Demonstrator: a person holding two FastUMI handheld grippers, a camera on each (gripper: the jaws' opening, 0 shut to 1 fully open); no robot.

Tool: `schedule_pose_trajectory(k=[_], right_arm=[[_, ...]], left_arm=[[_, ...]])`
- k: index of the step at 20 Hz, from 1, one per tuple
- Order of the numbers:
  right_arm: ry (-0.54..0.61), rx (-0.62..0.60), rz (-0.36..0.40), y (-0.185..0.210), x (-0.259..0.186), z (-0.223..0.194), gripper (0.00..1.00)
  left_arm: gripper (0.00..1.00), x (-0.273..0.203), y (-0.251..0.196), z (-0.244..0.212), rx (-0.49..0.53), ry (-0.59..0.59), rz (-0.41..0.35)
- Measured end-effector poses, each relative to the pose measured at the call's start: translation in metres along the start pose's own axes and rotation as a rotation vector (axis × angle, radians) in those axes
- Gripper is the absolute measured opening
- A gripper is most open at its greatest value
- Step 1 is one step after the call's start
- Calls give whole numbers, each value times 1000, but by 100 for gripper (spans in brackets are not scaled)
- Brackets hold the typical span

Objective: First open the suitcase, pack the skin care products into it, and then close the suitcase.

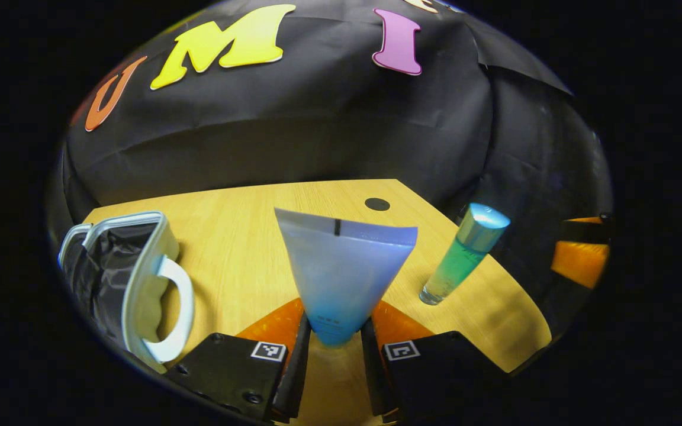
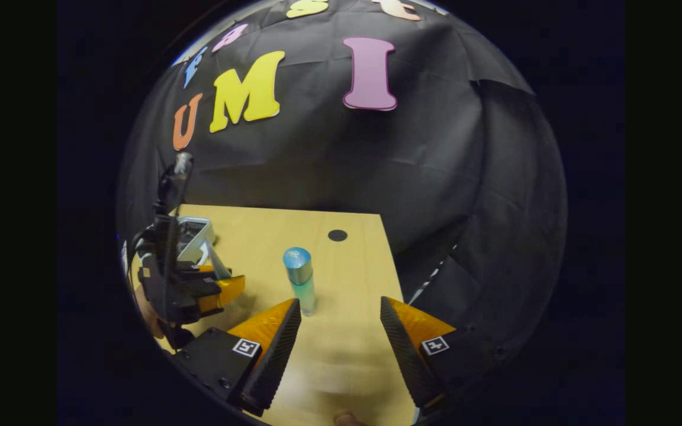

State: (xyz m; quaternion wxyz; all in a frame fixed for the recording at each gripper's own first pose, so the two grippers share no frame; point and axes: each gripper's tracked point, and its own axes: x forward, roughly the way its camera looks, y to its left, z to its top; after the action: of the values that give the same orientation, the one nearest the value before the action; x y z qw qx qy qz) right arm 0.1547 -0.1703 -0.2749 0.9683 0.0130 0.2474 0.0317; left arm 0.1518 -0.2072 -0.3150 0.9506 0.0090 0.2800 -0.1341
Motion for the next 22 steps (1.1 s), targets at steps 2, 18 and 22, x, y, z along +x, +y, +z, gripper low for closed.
schedule_pose_trajectory(k=[2, 18, 22], right_arm=[[6, 16, 20, 11, 18, -1, 80], [31, 84, 45, 42, 105, -21, 59], [65, 40, 34, 48, 106, -29, 40]], left_arm=[[46, -28, 2, 2, -22, 11, 10], [46, -209, 81, -37, -209, 88, 270], [46, -230, 128, -37, -232, 73, 327]])
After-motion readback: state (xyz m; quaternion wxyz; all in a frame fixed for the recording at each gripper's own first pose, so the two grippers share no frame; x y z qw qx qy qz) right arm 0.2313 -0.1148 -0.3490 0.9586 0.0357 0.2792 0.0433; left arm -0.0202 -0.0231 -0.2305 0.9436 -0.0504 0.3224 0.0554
